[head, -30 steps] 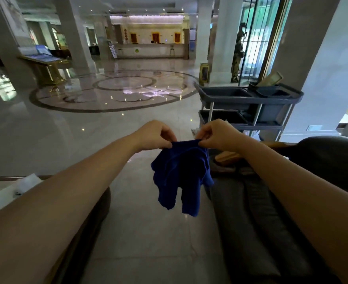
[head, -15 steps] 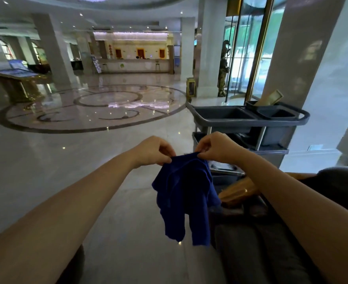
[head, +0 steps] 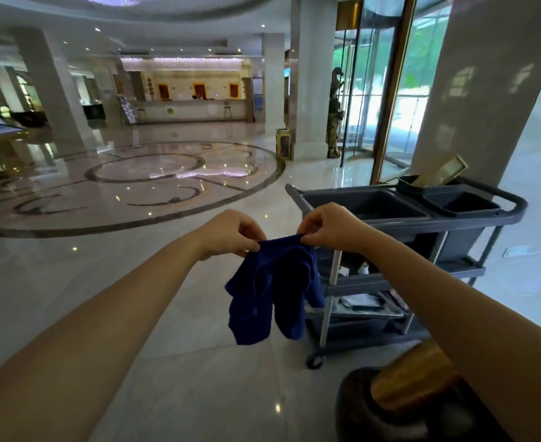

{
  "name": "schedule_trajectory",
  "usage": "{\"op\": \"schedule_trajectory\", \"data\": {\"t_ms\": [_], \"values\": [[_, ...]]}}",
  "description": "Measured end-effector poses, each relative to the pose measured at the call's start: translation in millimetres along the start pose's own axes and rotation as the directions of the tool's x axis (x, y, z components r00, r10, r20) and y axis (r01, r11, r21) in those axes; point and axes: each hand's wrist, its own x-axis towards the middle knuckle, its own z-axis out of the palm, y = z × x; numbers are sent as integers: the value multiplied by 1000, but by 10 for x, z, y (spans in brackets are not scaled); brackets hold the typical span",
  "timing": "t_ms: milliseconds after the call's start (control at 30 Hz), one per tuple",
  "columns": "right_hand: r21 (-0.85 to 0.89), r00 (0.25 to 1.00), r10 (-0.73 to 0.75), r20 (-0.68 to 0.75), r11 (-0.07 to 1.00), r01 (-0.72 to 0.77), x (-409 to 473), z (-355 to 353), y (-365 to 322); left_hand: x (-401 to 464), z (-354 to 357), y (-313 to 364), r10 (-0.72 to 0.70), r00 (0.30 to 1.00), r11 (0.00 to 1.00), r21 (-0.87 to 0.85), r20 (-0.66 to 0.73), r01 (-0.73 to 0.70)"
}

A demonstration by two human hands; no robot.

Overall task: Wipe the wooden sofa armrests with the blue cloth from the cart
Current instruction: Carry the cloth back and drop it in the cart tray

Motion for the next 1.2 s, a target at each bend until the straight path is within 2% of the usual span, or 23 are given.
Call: {"op": "schedule_trajectory", "data": {"t_ms": [300,533,667,833,933,1200], "values": [[50,985,145,-89,989,-141,1770,-158,763,2127,-734,-521,49,981,996,69,189,-63],[3,955,230,-189,972,-234,2891,-676,1457,3874,-1055,-519,157,941,976,99,299,-195],[-30,941,220,-258,971,-236,3403,-1070,1922,4869,-1100,-360,238,918,952,113,316,-286],[-25,911,252,-327,961,-275,3951,-1757,2477,6035,-1085,-11,334,882,925,64,333,-375],[-16,858,304,-413,940,-341,4180,-2125,2850,6663,-986,186,411,839,892,32,356,-451],[-33,745,471,-474,835,-549,4413,-2372,3707,7855,-339,241,473,719,847,-38,509,-530]]}}
